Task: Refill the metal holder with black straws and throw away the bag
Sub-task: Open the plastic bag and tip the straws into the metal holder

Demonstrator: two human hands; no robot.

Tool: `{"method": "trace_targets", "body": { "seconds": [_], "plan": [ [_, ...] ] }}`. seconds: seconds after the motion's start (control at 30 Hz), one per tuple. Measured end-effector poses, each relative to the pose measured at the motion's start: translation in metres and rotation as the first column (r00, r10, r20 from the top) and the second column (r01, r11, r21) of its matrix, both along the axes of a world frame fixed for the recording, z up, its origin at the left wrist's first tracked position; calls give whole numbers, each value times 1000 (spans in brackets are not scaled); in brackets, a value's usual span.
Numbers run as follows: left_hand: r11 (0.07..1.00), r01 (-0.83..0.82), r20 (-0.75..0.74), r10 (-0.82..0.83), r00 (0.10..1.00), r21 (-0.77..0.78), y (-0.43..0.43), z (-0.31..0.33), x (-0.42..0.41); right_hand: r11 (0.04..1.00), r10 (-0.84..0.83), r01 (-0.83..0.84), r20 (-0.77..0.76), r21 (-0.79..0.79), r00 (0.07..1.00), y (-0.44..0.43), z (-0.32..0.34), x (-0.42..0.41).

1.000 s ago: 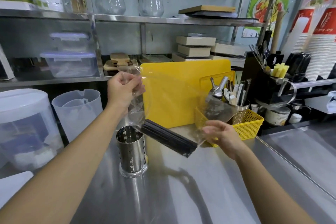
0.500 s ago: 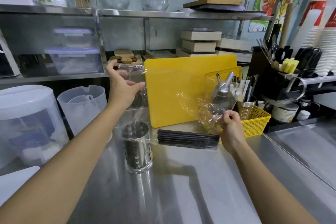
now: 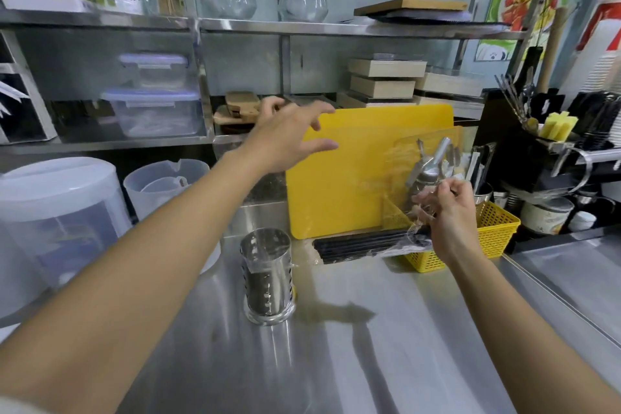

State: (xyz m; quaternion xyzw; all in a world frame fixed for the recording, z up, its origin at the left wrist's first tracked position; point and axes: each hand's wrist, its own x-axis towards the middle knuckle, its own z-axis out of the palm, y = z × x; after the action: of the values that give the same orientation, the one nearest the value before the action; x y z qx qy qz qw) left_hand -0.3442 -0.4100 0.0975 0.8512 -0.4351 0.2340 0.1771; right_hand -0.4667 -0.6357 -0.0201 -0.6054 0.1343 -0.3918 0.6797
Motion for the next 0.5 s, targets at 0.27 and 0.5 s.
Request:
{"method": "trace_targets", "body": {
  "seconds": [0.27, 0.5],
  "plan": [
    [995, 89, 19, -88, 996, -48, -36, 1, -4, 999, -27, 28, 48, -18, 998, -4, 8, 2],
    [989, 146, -29, -146, 989, 3, -53, 11, 0, 998, -64, 64, 40, 6, 997, -10, -1, 2]
  ]
}}
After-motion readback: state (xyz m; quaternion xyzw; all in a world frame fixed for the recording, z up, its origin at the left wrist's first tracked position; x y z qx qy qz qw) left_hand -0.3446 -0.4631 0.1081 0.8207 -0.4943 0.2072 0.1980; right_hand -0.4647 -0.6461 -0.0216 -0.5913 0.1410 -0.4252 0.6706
